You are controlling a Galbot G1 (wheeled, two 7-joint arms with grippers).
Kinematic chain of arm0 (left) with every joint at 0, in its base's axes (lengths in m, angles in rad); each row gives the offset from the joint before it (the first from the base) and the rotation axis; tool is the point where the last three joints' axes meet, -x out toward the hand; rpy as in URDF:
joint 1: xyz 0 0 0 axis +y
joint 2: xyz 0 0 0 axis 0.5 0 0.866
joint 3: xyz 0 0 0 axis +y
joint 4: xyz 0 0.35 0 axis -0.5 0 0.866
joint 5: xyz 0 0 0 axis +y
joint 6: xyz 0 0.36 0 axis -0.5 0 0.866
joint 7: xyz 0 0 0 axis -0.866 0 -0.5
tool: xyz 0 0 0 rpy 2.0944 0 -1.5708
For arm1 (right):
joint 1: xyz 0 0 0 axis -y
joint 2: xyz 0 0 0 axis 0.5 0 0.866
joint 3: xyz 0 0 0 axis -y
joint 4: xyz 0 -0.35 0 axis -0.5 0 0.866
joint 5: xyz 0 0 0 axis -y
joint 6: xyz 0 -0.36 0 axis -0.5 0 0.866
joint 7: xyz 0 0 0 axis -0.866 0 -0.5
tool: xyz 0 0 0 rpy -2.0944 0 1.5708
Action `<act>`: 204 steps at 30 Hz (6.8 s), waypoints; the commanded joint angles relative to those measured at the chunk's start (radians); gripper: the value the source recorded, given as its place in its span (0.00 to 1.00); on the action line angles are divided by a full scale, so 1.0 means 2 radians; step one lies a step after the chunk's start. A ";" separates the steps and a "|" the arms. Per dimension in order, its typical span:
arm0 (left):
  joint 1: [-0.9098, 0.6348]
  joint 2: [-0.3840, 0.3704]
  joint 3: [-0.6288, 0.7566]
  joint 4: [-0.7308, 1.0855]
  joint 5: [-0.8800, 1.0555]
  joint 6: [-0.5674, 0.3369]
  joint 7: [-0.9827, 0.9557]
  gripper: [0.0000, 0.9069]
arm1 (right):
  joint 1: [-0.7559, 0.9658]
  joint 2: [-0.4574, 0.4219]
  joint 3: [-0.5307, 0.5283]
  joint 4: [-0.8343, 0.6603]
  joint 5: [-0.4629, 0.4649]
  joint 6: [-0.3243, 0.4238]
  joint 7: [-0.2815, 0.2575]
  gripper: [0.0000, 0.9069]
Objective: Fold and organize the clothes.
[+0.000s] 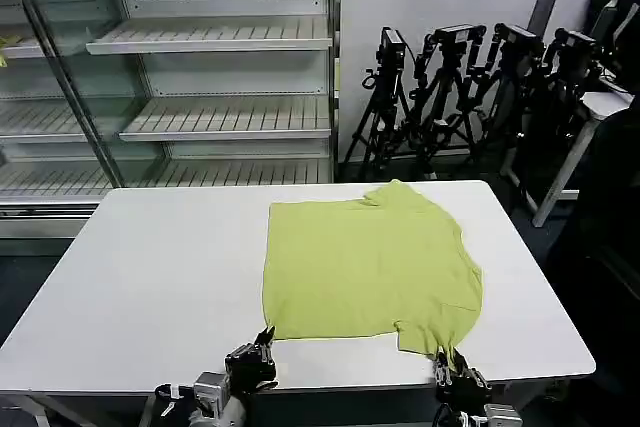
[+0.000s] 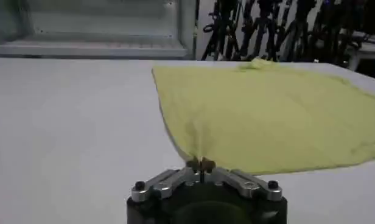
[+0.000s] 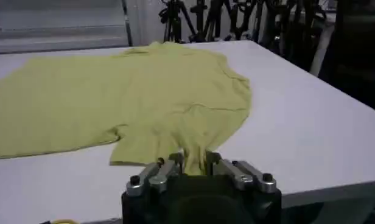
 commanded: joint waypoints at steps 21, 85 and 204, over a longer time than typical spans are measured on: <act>0.106 0.019 -0.073 -0.166 -0.020 -0.010 0.000 0.02 | -0.065 -0.019 0.024 0.132 -0.022 0.028 -0.016 0.00; -0.205 0.066 0.019 0.130 -0.040 -0.009 0.012 1.00 | 0.280 -0.075 -0.065 -0.160 0.028 -0.033 0.007 1.00; -0.208 0.139 -0.023 0.099 -0.169 0.035 -0.045 1.00 | 0.485 -0.161 -0.139 -0.259 0.173 -0.056 0.035 1.00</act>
